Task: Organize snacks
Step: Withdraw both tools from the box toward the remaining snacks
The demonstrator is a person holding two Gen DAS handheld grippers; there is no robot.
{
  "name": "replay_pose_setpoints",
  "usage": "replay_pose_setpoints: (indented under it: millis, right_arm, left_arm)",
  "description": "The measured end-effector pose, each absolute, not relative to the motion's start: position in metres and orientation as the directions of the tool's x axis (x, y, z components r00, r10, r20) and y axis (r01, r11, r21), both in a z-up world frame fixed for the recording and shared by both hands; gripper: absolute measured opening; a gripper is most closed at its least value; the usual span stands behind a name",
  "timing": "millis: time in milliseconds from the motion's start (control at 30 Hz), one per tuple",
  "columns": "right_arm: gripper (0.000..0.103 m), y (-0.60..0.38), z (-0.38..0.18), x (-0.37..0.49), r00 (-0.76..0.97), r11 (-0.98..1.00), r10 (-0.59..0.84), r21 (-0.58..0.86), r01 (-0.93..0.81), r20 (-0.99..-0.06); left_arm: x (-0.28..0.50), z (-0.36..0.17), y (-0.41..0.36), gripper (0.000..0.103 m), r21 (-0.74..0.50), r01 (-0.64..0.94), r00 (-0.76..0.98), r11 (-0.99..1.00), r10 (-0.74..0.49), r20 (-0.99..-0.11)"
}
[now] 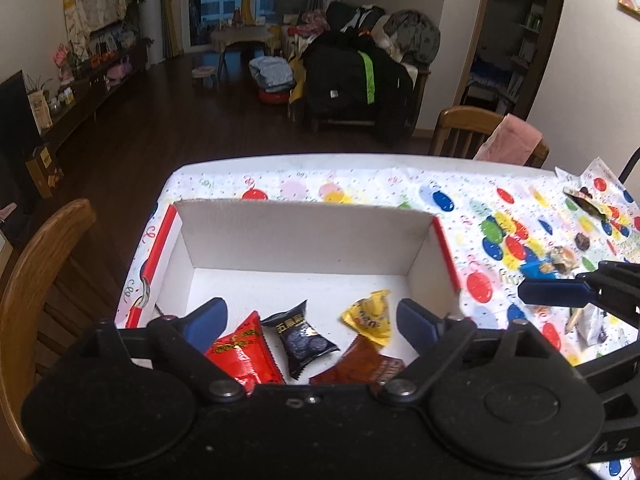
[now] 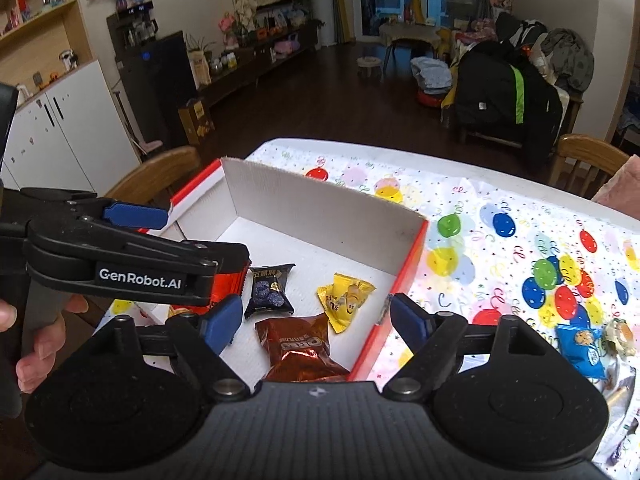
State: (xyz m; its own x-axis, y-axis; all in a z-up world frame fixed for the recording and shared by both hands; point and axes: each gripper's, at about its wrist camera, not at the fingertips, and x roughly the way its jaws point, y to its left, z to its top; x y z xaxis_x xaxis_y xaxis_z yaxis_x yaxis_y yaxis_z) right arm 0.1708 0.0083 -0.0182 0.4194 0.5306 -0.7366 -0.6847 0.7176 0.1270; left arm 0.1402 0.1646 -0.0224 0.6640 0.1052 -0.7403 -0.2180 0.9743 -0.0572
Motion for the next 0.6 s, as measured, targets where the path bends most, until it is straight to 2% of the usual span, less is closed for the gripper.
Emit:
replay_pose_setpoints:
  millis: [200, 367, 467, 600]
  right_arm:
    - [0.082, -0.023, -0.005, 0.163, 0.442, 0.724, 0.554, 0.146, -0.674, -0.705]
    - [0.082, -0.057, 0.0, 0.156, 0.458, 0.734, 0.579, 0.187, -0.653, -0.675]
    - [0.089, -0.078, 0.001, 0.154, 0.489, 0.758, 0.57, 0.193, -0.623, -0.66]
    - [0.091, -0.109, -0.002, 0.155, 0.513, 0.783, 0.559, 0.212, -0.585, -0.651]
  left_arm:
    - [0.128, -0.012, 0.143, 0.102, -0.057, -0.204, 0.705, 0.977, 0.106, -0.701]
    - [0.119, -0.006, 0.117, 0.103, -0.055, -0.163, 0.739, 0.985, 0.085, -0.669]
    - [0.118, -0.005, 0.101, 0.103, -0.057, -0.149, 0.743, 0.987, 0.074, -0.665]
    - [0.118, -0.007, 0.077, 0.103, -0.076, -0.123, 0.751, 0.989, 0.043, -0.659]
